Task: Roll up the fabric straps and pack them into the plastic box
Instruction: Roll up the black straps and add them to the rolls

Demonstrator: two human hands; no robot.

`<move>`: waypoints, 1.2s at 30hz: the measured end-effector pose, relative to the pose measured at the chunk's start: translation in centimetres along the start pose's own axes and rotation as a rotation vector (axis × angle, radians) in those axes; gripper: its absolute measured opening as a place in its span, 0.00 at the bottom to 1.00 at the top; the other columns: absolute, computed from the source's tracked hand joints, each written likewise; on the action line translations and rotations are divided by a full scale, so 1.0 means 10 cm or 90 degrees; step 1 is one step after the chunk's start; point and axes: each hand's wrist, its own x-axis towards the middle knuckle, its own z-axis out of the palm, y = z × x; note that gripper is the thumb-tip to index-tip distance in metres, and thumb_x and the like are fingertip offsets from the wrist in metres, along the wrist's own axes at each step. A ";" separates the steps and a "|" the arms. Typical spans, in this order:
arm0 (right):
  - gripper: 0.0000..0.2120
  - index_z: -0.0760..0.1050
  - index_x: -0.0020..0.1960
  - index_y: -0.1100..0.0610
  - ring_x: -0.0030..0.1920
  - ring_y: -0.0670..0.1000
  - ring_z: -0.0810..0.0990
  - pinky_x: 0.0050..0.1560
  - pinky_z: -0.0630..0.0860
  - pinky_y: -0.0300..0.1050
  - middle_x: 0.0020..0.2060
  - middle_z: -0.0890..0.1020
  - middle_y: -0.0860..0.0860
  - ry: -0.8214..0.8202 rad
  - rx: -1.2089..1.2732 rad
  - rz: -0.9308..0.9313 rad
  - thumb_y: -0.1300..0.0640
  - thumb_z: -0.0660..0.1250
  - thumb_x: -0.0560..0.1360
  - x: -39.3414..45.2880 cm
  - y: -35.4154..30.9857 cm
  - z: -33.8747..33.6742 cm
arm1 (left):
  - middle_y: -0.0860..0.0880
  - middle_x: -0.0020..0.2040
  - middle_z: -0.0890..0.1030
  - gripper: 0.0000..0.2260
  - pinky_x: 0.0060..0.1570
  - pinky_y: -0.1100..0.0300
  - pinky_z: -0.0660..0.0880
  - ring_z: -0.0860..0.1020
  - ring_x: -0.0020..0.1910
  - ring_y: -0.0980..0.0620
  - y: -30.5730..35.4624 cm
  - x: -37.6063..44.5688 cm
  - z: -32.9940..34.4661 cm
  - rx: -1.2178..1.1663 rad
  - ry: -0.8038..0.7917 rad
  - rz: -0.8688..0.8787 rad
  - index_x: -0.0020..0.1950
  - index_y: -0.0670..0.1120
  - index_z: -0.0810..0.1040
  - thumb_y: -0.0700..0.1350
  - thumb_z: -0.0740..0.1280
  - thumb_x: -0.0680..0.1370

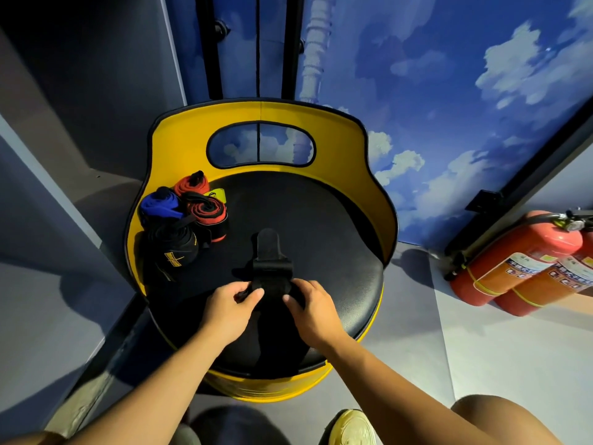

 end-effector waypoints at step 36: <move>0.19 0.77 0.62 0.58 0.58 0.58 0.80 0.54 0.75 0.47 0.55 0.84 0.56 0.002 0.002 0.085 0.44 0.63 0.81 0.23 -0.06 0.02 | 0.48 0.44 0.81 0.12 0.49 0.47 0.84 0.84 0.45 0.46 0.19 0.08 -0.02 -0.130 -0.005 -0.191 0.42 0.49 0.76 0.56 0.69 0.79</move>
